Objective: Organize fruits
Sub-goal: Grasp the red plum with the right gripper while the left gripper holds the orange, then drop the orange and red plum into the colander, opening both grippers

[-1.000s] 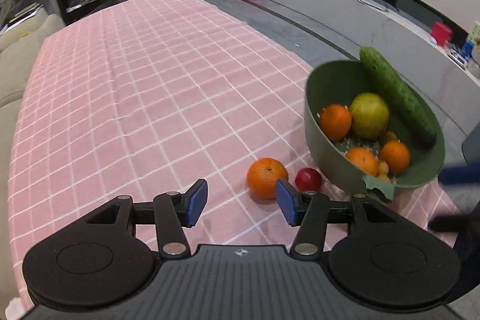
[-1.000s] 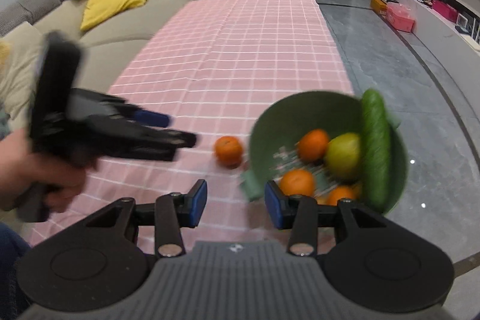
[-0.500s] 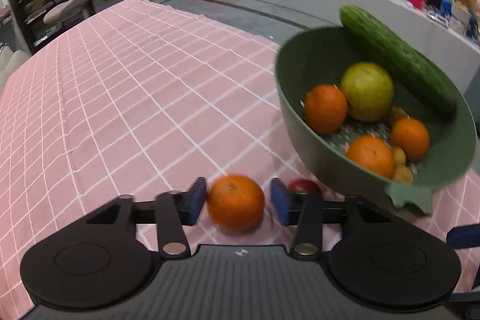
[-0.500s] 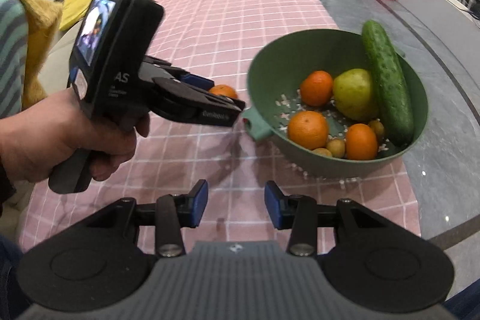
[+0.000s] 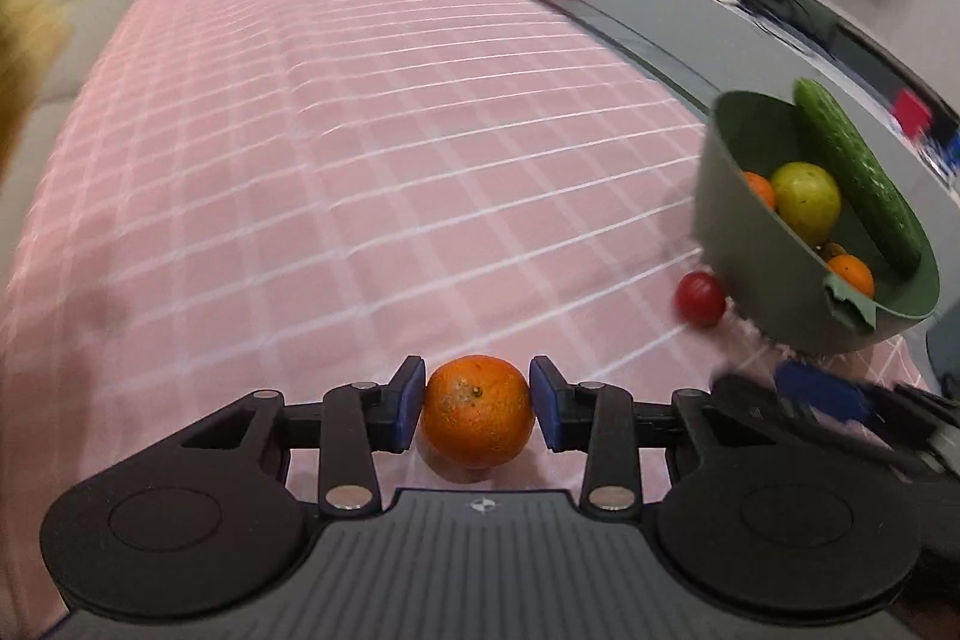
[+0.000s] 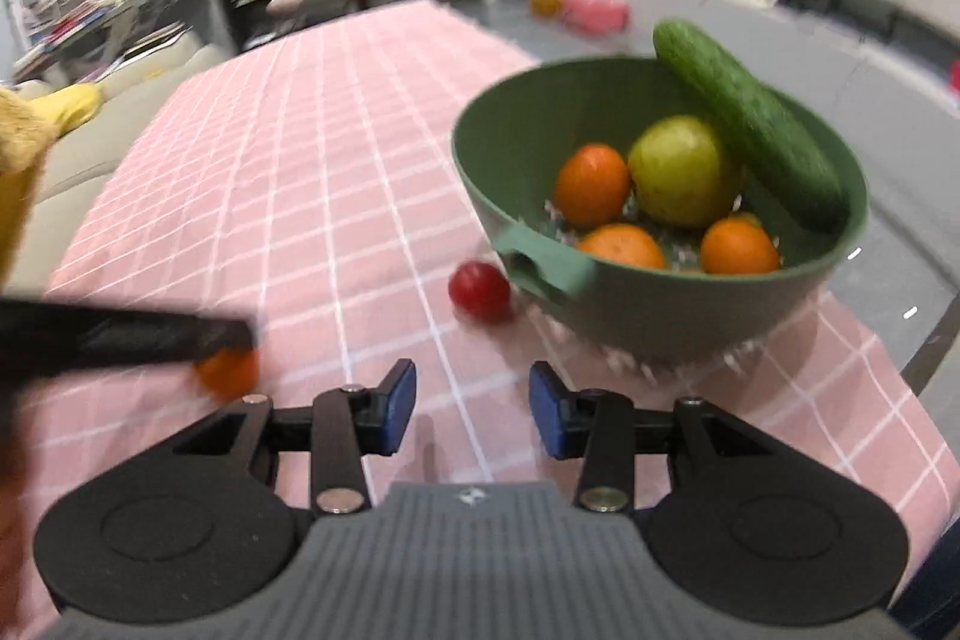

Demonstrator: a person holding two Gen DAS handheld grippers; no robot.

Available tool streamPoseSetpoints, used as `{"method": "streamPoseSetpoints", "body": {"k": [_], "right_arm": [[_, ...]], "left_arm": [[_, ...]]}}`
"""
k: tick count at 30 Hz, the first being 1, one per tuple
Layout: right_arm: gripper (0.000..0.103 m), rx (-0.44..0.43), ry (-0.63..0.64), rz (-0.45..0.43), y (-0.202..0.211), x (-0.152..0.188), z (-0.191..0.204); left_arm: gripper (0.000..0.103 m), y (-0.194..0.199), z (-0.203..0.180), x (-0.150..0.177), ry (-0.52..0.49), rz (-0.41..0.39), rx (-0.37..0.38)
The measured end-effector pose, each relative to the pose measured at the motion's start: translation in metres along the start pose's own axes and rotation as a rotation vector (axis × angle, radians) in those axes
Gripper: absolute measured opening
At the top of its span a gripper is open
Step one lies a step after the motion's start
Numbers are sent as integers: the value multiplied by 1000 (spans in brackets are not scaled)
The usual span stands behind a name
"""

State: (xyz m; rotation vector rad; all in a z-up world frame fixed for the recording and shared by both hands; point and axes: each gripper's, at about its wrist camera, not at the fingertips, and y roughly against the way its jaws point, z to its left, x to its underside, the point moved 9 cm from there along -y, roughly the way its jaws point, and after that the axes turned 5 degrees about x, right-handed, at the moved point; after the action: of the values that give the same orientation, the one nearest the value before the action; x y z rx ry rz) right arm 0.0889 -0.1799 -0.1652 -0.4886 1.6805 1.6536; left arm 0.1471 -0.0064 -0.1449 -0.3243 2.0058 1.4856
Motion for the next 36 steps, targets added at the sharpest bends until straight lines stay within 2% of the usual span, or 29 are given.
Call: {"method": "streamPoseSetpoints", "body": {"k": [4, 9, 16, 19, 22, 26, 32, 36], "right_arm": [[39, 120, -61, -12, -21, -3, 11], [44, 267, -138, -20, -42, -13, 13], [43, 287, -153, -3, -58, -21, 21], [27, 290, -143, 7, -59, -24, 23], [26, 262, -140, 21, -60, -24, 21], [25, 182, -116, 49, -52, -20, 27], [25, -4, -9, 43, -7, -17, 42], [25, -81, 33, 29, 24, -20, 34]], "left_arm": [[43, 25, 18, 12, 50, -17, -17], [43, 43, 26, 20, 70, -33, -22], [43, 47, 25, 22, 71, -42, -21], [43, 47, 22, 22, 67, -46, -19], [43, 46, 21, 20, 72, -52, -16], [43, 49, 19, 15, 75, -70, -10], [43, 55, 14, 5, 81, -108, 5], [43, 57, 6, -2, 74, -122, 15]]}}
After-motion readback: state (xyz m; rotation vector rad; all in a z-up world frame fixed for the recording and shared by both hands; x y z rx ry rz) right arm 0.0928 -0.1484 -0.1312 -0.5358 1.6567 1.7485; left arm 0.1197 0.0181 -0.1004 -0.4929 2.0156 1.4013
